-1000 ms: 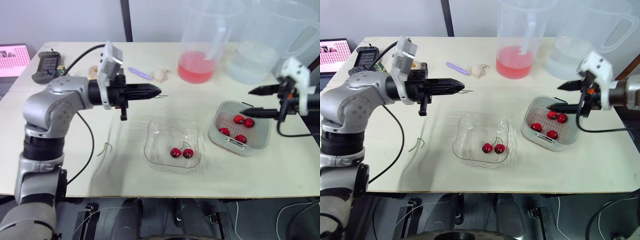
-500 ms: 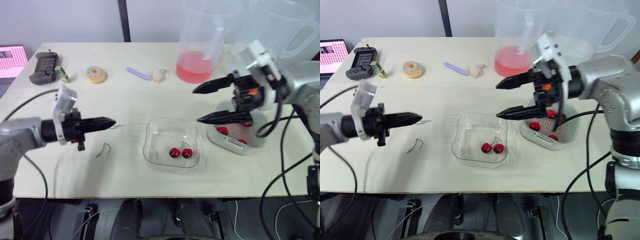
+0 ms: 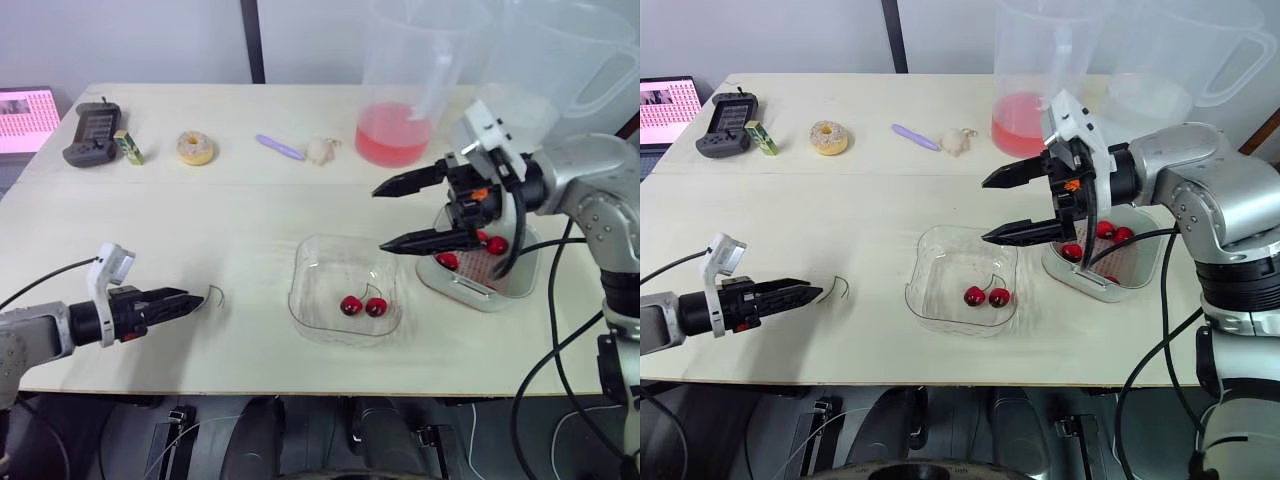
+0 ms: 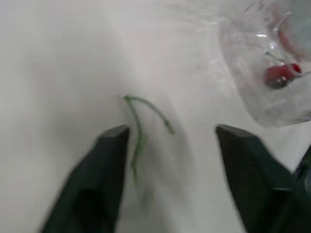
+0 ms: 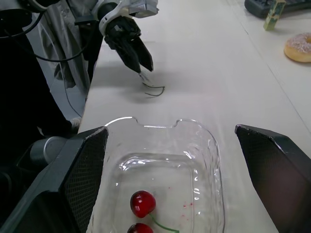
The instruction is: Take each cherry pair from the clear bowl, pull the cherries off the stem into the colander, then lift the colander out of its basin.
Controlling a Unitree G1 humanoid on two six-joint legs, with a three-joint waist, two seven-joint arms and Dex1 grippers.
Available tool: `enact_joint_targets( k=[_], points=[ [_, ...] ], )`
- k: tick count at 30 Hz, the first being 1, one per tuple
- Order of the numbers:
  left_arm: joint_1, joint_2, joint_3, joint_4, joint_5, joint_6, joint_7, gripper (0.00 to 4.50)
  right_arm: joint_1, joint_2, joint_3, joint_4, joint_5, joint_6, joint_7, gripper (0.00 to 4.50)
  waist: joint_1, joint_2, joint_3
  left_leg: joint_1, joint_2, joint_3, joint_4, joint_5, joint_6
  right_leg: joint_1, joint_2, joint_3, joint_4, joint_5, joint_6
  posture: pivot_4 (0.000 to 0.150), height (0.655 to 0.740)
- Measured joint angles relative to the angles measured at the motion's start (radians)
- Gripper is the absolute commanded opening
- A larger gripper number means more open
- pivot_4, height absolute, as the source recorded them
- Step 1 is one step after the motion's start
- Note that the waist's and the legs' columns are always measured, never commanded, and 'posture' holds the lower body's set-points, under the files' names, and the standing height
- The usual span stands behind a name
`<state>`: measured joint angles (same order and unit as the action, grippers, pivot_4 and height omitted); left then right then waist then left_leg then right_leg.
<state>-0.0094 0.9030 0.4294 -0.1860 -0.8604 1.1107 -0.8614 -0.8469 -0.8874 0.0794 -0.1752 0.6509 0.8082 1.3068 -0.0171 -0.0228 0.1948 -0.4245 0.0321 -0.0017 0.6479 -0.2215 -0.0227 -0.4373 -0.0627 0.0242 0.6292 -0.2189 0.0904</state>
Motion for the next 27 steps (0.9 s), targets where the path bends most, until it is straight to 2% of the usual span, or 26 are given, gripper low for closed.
enact_joint_targets(
  k=[6,16,23,27],
  points=[
    [-0.003,0.063,0.083,0.05,-0.001,-0.003,-0.016,4.48,0.043,-0.01,-0.007,-0.01,-0.002,-0.001,-0.007,4.5,0.0,0.0,0.0,0.0,0.0,0.001,-0.001,0.0,0.0,-0.001,-0.001,0.0,0.0,0.0,0.0,0.15,0.7321],
    [-0.055,0.122,0.095,0.087,0.015,-0.053,-0.11,4.48,0.051,-0.014,-0.007,-0.025,-0.002,-0.001,-0.007,4.5,0.001,0.0,0.0,-0.001,0.0,0.002,-0.001,0.0,0.0,-0.002,-0.001,0.0,0.0,0.0,0.0,0.15,0.7321],
    [-0.195,0.2,0.049,0.017,-0.004,-0.124,-0.253,4.48,0.077,-0.089,-0.04,-0.088,0.0,0.0,-0.008,4.5,0.002,0.0,0.0,-0.002,0.0,0.003,-0.001,0.0,0.0,-0.003,-0.001,0.0,-0.001,0.0,0.0,0.15,0.7321],
    [-0.421,0.259,-0.075,-0.052,-0.035,-0.171,-0.38,4.48,0.099,-0.136,-0.07,-0.15,0.012,0.031,-0.028,4.5,0.004,0.0,0.0,-0.002,0.0,0.003,-0.001,0.0,0.0,-0.003,-0.001,0.0,-0.001,0.0,0.0,0.15,0.7321]
  ],
)
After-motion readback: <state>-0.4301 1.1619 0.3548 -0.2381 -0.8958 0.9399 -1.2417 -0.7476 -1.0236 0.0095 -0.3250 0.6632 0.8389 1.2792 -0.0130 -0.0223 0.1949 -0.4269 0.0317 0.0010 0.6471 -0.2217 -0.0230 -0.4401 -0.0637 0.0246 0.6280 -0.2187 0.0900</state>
